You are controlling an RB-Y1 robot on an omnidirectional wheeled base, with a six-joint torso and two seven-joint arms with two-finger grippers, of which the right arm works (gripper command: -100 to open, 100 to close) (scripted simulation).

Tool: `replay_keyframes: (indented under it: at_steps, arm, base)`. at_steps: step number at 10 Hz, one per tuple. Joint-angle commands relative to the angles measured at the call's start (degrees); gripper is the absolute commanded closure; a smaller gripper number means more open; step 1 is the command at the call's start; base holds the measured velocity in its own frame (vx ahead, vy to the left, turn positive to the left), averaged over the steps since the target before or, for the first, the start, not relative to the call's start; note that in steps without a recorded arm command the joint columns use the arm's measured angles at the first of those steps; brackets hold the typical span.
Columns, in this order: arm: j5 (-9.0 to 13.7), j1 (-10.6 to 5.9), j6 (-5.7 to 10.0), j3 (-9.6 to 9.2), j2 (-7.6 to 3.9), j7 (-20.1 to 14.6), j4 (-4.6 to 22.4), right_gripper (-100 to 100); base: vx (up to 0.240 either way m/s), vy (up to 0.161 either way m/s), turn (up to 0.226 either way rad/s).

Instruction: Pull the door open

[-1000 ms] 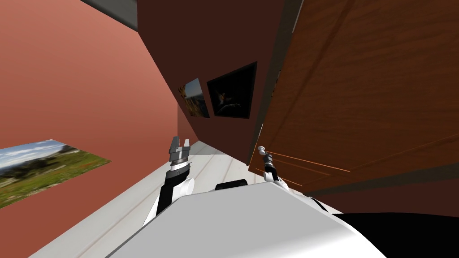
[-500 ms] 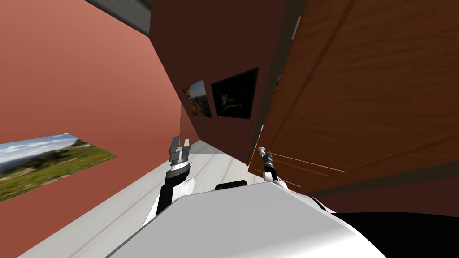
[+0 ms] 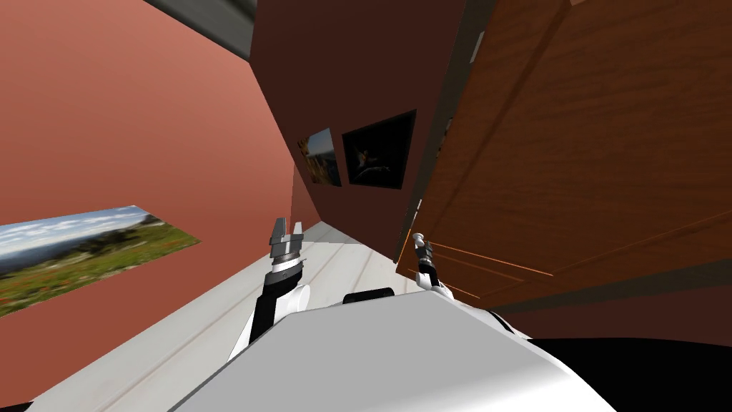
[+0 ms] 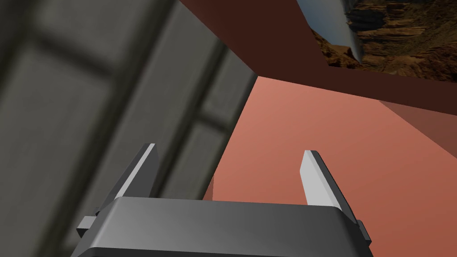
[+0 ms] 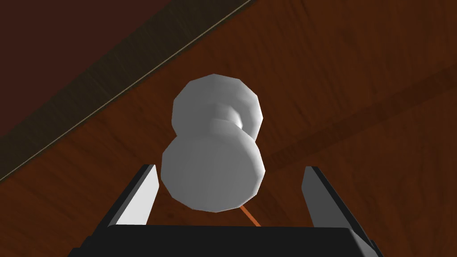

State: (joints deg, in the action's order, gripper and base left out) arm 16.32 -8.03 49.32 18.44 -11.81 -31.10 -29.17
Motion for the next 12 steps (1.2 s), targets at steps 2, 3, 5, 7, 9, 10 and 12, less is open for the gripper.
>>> replay_keyframes:
  at_steps: [2, 3, 5, 7, 9, 10, 12]
  arm:
    - [1.62, -0.61, 0.16, -0.36, 0.78, -4.32, -0.05, -100]
    - [1.62, -0.61, 0.16, -0.36, 0.78, -5.32, -0.05, -100]
    - [3.22, -1.18, 0.37, -0.73, 1.56, -8.94, -0.08, -100]
    - [4.04, -1.48, 0.48, -0.93, 1.97, -12.0, -0.09, -100]
    - [4.86, -1.77, 0.59, -1.13, 2.38, -14.64, -0.1, -100]
    - [5.68, -2.06, 0.69, -1.33, 2.79, -16.09, -0.11, -100]
    - [6.5, -2.35, 0.8, -1.54, 3.21, -19.07, -0.11, -100]
  base:
    - [-0.058, 0.0, 0.039]
    - [-0.056, -0.011, 0.018]
    - [-0.062, -0.004, 0.041]
    - [-0.057, -0.001, 0.022]
    - [-0.043, -0.004, 0.026]
    - [-0.071, 0.001, 0.053]
    - [-0.055, -0.014, 0.023]
